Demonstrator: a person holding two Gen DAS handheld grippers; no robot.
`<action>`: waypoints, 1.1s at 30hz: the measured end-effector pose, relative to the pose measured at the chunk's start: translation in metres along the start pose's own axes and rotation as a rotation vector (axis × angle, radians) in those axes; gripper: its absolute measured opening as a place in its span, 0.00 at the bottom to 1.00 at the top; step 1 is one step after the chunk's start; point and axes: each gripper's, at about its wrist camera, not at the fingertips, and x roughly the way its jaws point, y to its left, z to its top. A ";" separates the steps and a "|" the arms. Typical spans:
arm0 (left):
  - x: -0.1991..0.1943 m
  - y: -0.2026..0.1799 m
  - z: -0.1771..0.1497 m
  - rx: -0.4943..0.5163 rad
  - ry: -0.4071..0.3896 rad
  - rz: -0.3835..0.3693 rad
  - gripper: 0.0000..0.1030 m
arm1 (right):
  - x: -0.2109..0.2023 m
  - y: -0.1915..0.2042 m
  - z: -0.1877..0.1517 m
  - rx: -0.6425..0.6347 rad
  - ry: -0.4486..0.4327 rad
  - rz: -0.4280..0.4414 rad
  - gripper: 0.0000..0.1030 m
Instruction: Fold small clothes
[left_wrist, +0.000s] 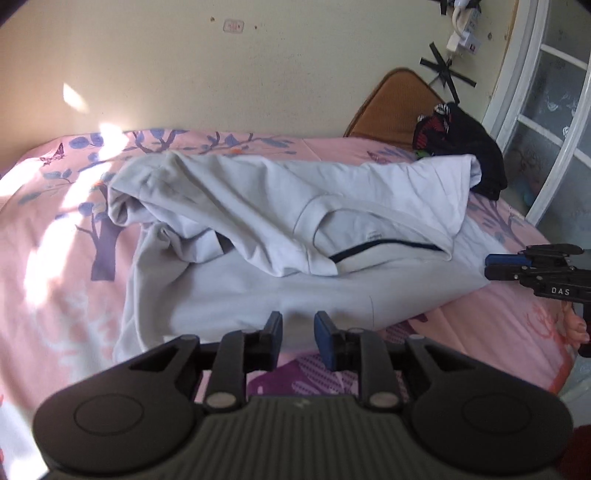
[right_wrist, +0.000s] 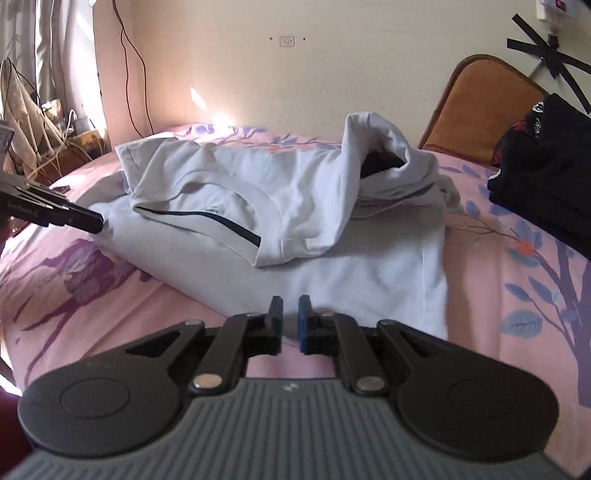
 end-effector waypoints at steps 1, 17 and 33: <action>-0.010 0.003 0.006 -0.003 -0.045 0.017 0.34 | -0.011 -0.004 0.005 0.018 -0.040 0.008 0.38; 0.058 0.129 0.068 -0.648 -0.031 0.078 0.13 | 0.082 -0.116 0.036 0.962 -0.157 0.126 0.12; 0.023 0.116 0.035 -0.551 -0.108 0.202 0.35 | 0.044 -0.101 0.020 0.581 -0.222 -0.303 0.51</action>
